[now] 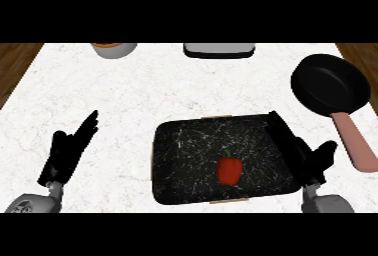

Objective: Pick the bell pepper from the tray and place it in the pot

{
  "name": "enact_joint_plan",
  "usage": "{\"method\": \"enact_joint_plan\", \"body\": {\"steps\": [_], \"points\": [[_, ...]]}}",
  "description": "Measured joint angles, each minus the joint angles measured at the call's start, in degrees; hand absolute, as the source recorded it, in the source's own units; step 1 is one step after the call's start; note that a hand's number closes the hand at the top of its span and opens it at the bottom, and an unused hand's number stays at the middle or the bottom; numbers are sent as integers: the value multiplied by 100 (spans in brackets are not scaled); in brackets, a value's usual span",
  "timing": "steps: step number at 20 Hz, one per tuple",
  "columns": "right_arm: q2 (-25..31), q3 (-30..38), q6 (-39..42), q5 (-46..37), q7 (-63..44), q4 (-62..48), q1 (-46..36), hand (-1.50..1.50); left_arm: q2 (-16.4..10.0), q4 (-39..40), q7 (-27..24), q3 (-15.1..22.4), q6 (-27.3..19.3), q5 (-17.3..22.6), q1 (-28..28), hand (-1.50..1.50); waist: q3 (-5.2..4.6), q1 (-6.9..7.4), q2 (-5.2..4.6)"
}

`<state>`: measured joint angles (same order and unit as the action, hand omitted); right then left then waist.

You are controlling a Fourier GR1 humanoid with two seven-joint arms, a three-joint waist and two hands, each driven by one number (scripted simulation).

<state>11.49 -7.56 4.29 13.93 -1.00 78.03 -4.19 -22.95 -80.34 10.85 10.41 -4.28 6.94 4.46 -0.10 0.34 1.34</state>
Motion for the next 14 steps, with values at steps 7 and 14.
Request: {"method": "enact_joint_plan", "body": {"steps": [7, 14], "points": [[-324, -762, 145, -454, -256, 478, -895, 150, 464, -618, 111, -213, -342, 235, 360, 0, -51, 134, -8], [228, -1139, -1183, -2537, 748, 1370, -757, -150, 813, -912, 219, -344, -593, 473, 442, 0, -11, -90, -36]]}}
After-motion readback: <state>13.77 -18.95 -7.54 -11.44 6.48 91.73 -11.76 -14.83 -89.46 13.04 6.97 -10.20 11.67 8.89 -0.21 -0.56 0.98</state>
